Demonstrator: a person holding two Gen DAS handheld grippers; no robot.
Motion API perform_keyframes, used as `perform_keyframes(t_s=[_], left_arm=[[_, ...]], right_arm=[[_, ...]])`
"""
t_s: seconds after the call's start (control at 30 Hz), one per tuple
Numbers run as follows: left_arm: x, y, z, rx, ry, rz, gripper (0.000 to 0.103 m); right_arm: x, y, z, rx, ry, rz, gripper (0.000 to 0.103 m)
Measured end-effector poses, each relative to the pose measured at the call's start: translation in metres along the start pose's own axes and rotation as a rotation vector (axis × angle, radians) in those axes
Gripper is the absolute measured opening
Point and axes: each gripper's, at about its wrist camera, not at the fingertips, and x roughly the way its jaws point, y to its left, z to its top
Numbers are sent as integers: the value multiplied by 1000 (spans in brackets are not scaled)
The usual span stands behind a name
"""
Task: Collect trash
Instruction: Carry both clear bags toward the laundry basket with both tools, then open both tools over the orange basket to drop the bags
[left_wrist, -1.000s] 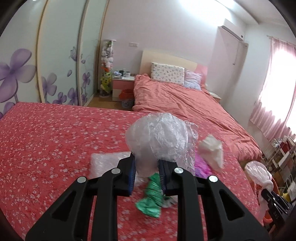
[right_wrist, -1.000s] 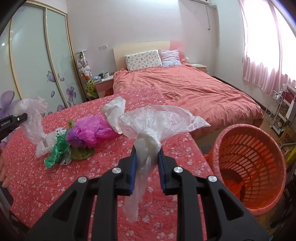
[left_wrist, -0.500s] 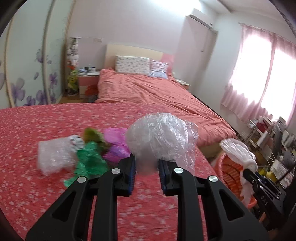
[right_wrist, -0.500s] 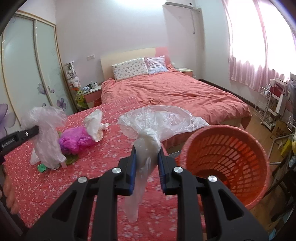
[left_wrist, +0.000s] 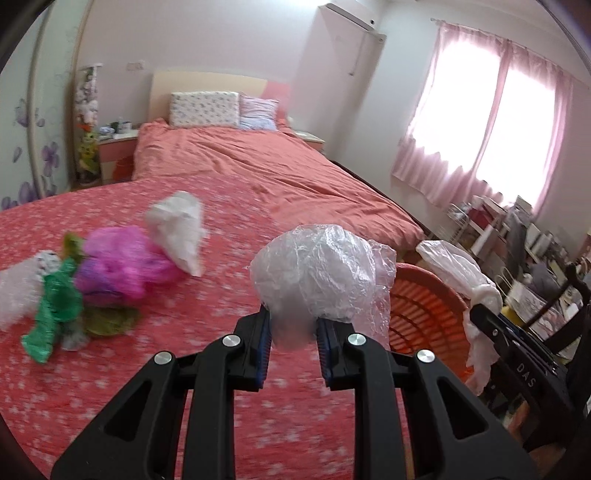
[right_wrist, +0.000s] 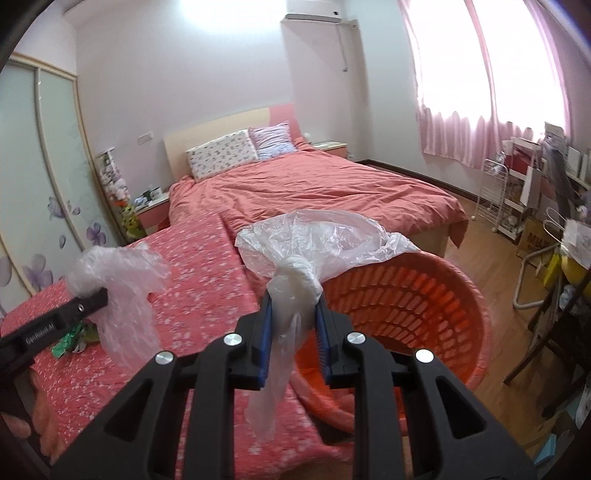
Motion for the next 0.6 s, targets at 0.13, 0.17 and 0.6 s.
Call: perform_keyframes(t_s=[0.13, 0.17, 0.6], left_arm=[[12, -23, -4, 26, 15, -37, 22], [15, -29, -5, 33, 19, -45, 22], [57, -92, -11, 88, 72, -125, 22]], right_arm=[[2, -23, 1, 31, -7, -26, 22], [3, -27, 1, 39, -8, -32, 22], [24, -82, -1, 115, 3, -82, 22]])
